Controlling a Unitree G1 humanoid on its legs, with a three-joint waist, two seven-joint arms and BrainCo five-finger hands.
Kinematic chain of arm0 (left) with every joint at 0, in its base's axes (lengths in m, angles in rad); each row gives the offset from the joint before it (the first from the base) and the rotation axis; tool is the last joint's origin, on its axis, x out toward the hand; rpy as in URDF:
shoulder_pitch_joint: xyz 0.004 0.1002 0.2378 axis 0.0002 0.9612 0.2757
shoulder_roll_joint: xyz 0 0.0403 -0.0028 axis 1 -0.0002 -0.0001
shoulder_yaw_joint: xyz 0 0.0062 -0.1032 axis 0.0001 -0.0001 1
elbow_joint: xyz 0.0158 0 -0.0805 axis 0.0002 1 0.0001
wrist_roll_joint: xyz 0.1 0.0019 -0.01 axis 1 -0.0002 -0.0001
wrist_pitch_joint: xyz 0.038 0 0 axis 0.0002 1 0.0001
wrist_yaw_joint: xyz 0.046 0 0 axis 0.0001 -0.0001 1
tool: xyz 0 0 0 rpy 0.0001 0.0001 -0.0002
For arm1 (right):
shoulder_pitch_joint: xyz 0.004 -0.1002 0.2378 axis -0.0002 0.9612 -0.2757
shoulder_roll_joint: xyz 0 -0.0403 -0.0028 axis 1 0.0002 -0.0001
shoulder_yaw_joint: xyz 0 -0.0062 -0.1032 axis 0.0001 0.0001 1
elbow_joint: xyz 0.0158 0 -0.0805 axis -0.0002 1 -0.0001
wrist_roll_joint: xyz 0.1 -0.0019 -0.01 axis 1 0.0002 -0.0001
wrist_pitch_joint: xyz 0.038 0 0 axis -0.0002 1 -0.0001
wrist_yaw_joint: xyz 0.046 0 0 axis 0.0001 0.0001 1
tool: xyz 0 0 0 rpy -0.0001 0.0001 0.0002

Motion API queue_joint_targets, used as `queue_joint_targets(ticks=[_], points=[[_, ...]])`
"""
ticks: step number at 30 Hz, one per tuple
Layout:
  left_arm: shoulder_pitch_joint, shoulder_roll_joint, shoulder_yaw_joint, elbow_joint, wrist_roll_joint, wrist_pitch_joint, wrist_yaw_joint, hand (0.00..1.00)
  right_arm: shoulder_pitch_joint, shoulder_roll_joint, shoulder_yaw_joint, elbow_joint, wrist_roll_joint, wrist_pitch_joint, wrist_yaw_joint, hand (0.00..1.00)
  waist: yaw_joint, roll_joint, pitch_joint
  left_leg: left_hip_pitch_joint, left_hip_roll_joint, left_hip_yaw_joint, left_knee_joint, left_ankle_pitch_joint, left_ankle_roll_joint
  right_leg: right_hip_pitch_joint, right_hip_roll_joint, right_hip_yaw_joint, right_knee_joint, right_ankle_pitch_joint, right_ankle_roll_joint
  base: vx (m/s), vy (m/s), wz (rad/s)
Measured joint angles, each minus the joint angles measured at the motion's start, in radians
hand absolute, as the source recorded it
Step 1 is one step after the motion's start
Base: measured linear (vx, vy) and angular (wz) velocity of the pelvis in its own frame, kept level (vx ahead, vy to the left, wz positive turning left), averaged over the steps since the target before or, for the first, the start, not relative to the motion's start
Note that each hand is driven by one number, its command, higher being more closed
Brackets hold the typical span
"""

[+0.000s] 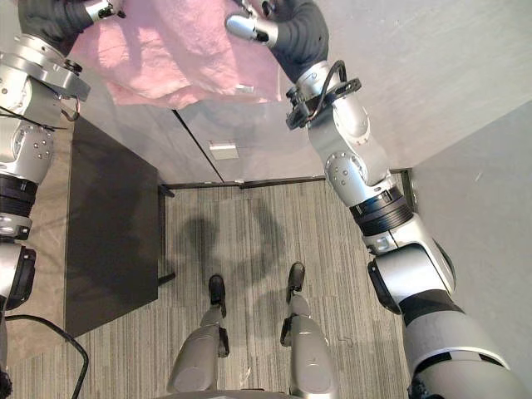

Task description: Organize washtable

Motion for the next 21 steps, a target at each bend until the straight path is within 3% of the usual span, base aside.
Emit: queue_joint_targets(ticks=[2, 10, 21], points=[[0.000, 0.000, 0.054, 0.014, -0.001, -0.004, 0.027, 0.00, -0.028, 0.003, -0.003, 0.012, 0.004, -0.006, -0.011, 0.00, 0.002, 0.003, 0.012, -0.007, 0.000, -0.014, 0.000, 0.003, 0.001, 0.001, 0.000, -0.011, 0.000, 0.002, -0.002, -0.06, 0.050, 0.15], [0.016, 0.000, 0.073, 0.022, -0.003, -0.004, 0.042, 0.00, -0.032, 0.014, -0.029, 0.048, 0.001, -0.005, -0.027, 0.00, 0.018, 0.003, 0.012, -0.013, -0.001, -0.027, 0.000, 0.012, 0.002, 0.002, -0.002, -0.024, 0.000, 0.003, -0.004, -0.05, 0.050, 0.05], [0.252, 0.000, 0.167, 0.006, -0.039, -0.004, 0.048, 0.00, 0.080, -0.026, -0.025, 0.045, -0.009, 0.012, -0.019, 0.00, 0.004, 0.002, 0.012, 0.035, 0.002, -0.013, -0.001, 0.005, -0.005, 0.044, 0.002, -0.002, -0.001, -0.003, 0.000, -0.04, 0.040, -0.03]])
